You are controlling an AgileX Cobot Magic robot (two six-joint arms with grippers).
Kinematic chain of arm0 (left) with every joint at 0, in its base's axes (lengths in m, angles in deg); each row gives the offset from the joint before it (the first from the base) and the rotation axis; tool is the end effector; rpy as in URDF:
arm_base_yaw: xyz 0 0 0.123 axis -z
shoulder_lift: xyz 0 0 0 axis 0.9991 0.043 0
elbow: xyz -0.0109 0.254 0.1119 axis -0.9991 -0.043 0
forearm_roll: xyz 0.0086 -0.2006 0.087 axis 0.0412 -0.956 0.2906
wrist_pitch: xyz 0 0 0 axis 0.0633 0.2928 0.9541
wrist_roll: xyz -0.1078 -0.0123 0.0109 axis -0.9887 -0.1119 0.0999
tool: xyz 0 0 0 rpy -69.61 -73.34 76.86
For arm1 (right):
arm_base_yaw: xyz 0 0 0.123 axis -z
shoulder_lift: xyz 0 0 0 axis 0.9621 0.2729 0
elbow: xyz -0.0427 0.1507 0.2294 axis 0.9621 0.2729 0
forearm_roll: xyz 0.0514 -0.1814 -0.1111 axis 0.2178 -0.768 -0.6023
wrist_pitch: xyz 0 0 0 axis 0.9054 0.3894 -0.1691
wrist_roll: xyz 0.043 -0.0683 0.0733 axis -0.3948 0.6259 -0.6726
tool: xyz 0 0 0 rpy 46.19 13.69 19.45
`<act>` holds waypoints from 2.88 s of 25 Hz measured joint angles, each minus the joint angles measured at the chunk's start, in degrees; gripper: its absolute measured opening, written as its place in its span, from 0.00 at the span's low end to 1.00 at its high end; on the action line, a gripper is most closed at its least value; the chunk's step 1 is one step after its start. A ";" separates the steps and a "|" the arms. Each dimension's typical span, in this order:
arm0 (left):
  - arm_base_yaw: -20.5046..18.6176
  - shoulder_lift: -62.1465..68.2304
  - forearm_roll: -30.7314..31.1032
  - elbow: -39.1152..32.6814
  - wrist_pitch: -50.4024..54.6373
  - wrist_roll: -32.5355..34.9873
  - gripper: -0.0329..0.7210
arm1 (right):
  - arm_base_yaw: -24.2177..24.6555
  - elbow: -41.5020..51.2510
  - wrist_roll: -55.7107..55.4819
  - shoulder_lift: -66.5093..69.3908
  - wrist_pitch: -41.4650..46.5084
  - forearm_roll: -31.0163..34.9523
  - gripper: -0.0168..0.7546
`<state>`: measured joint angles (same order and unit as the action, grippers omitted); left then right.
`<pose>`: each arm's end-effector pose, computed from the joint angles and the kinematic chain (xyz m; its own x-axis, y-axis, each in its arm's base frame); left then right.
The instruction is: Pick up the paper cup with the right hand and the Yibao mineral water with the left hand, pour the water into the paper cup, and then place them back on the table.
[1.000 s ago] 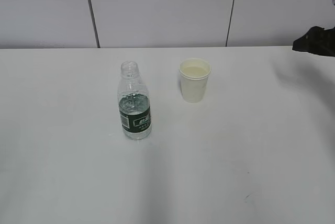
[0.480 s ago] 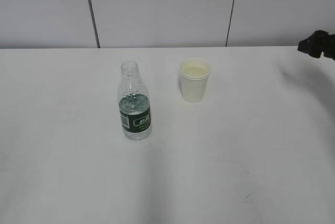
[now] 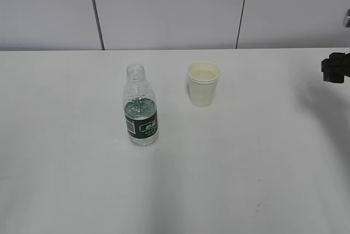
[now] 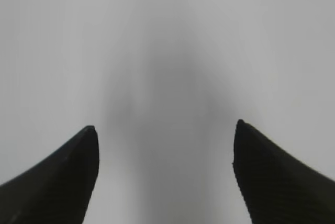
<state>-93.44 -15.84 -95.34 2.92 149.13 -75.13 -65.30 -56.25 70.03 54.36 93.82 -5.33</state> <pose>-0.0166 -0.0184 0.2565 -0.4641 0.1221 -0.8773 0.1122 0.9906 0.0785 0.3550 -0.0630 0.1987 -0.7387 0.0694 -0.6704 0.1660 0.9828 -0.0812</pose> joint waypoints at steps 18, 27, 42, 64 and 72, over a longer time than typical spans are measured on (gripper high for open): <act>0.00 0.00 -0.04 0.00 0.00 0.00 0.71 | -4.32 0.26 13.57 -34.88 45.10 8.97 0.79; 0.00 0.00 -0.04 0.00 0.00 0.00 0.71 | -4.32 8.24 13.67 -54.54 51.27 9.12 0.79; 0.00 0.00 -0.04 0.00 0.00 0.00 0.71 | -4.32 28.23 13.67 -84.72 52.30 9.45 0.79; 0.00 0.00 -0.22 0.00 0.00 0.00 0.71 | -4.32 33.40 18.54 -102.94 52.10 15.65 0.78; 0.00 0.00 -0.22 0.00 0.00 0.00 0.71 | -4.32 33.40 18.65 -103.04 52.31 15.78 0.78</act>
<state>-93.44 -15.84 -95.55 2.92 149.13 -75.13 -69.62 -22.85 88.68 -48.67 146.13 10.46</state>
